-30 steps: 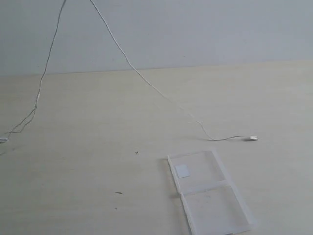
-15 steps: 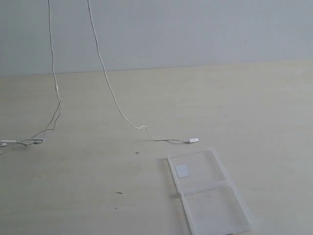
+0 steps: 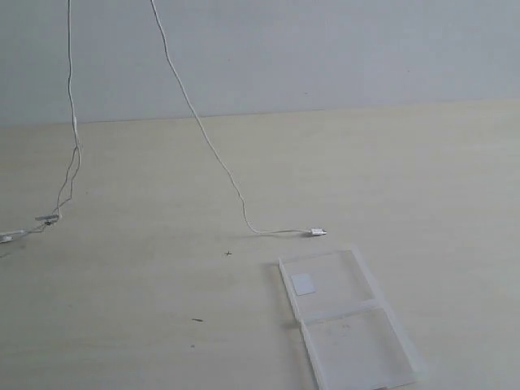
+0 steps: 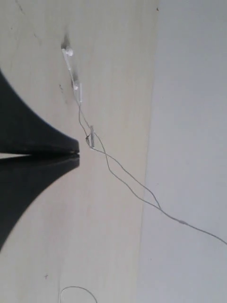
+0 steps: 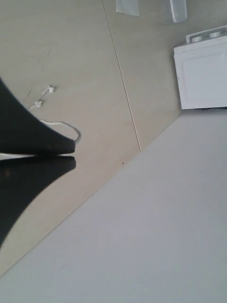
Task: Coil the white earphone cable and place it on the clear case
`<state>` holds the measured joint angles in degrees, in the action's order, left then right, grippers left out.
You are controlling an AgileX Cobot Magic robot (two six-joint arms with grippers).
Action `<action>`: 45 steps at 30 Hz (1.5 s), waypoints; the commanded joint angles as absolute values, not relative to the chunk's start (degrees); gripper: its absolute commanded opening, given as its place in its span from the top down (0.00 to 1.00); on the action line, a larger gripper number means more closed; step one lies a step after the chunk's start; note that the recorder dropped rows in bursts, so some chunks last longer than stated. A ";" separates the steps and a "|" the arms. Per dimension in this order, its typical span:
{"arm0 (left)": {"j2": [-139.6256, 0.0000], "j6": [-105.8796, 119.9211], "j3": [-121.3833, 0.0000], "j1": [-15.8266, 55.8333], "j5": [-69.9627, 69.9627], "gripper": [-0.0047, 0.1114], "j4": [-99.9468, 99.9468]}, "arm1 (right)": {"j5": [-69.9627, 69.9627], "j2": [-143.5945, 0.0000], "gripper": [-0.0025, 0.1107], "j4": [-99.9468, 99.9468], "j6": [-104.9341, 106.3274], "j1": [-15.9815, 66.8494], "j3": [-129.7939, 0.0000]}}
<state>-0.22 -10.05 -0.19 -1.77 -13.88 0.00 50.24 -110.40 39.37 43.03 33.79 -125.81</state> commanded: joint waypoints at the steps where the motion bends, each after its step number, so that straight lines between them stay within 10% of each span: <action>1: 0.00 -8.97 0.00 -1.90 -7.21 0.96 0.00 | 48.18 -107.79 0.98 43.03 45.51 33.65 -126.18; 33: -0.45 -24.22 0.00 -1.90 6.48 0.96 -0.93 | 37.82 -104.02 0.98 43.34 43.28 33.65 -135.65; 45: -25.47 -41.48 -6.93 4.58 19.89 0.96 -33.93 | 37.16 -103.18 0.98 43.41 39.67 33.65 -139.92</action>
